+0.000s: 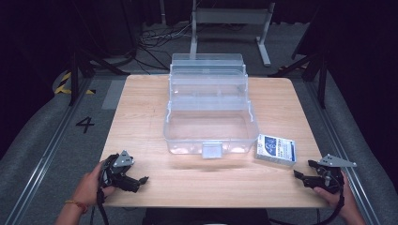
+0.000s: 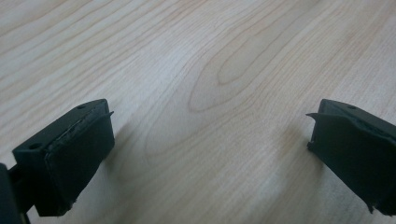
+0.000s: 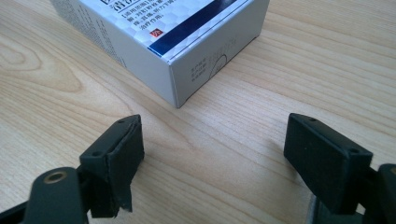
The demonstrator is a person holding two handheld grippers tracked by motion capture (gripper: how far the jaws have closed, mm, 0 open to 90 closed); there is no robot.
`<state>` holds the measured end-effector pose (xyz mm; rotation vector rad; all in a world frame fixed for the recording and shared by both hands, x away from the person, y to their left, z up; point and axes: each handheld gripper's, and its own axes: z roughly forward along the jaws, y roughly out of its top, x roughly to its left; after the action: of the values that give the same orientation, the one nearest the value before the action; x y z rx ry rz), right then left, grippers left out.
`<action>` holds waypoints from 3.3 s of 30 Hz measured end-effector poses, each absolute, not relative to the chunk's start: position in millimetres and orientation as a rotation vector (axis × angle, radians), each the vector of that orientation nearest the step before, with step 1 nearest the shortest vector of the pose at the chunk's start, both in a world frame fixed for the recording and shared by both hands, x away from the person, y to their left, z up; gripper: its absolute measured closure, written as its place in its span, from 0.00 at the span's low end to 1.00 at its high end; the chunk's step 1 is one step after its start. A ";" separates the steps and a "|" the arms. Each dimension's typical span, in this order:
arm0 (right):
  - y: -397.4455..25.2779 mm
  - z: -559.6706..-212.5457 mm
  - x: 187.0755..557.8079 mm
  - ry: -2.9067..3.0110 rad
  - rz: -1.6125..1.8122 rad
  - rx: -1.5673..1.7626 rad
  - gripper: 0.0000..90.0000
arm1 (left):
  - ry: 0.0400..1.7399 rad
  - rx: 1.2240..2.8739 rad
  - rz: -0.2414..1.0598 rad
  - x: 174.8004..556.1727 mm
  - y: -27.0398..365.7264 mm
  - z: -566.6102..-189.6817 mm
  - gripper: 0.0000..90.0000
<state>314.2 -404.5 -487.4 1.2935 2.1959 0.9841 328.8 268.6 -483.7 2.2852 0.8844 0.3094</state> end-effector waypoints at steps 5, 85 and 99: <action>-404.6 -487.3 314.9 2.200 0.985 1.289 0.23 | 0.894 2.285 0.316 331.5 267.6 -483.4 0.00; -306.7 -446.3 449.6 2.938 0.369 0.684 0.04 | 0.901 2.290 0.309 328.1 252.0 -482.8 0.01; -324.0 -444.9 442.1 2.928 0.465 0.762 0.05 | 0.729 2.282 0.401 331.4 223.4 -435.6 0.22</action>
<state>442.1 -324.0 -444.9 0.7623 2.9276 0.4647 331.4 223.4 -435.6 2.2824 0.7293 0.4007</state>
